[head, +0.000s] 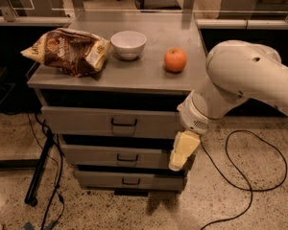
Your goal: Open top drawer
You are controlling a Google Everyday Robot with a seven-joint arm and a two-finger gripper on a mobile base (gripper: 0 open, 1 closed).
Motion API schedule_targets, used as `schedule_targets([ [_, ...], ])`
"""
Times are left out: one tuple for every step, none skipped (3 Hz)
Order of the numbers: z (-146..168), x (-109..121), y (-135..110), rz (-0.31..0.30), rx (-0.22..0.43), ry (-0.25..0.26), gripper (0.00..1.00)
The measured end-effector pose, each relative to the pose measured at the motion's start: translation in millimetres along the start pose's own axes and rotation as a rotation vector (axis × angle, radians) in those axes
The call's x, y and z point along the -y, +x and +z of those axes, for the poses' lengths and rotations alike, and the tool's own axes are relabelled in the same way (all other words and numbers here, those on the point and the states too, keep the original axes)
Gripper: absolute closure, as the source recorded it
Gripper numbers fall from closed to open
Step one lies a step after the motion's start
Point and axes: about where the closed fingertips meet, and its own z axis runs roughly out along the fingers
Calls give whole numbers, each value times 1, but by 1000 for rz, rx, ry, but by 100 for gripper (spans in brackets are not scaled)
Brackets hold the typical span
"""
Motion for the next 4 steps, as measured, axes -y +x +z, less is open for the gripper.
schedule_targets([
  [18, 1, 1, 25, -1, 21, 0],
  [39, 12, 7, 76, -13, 66, 0],
  [51, 25, 12, 115, -18, 95, 0],
  [51, 26, 12, 119, -18, 98, 0],
])
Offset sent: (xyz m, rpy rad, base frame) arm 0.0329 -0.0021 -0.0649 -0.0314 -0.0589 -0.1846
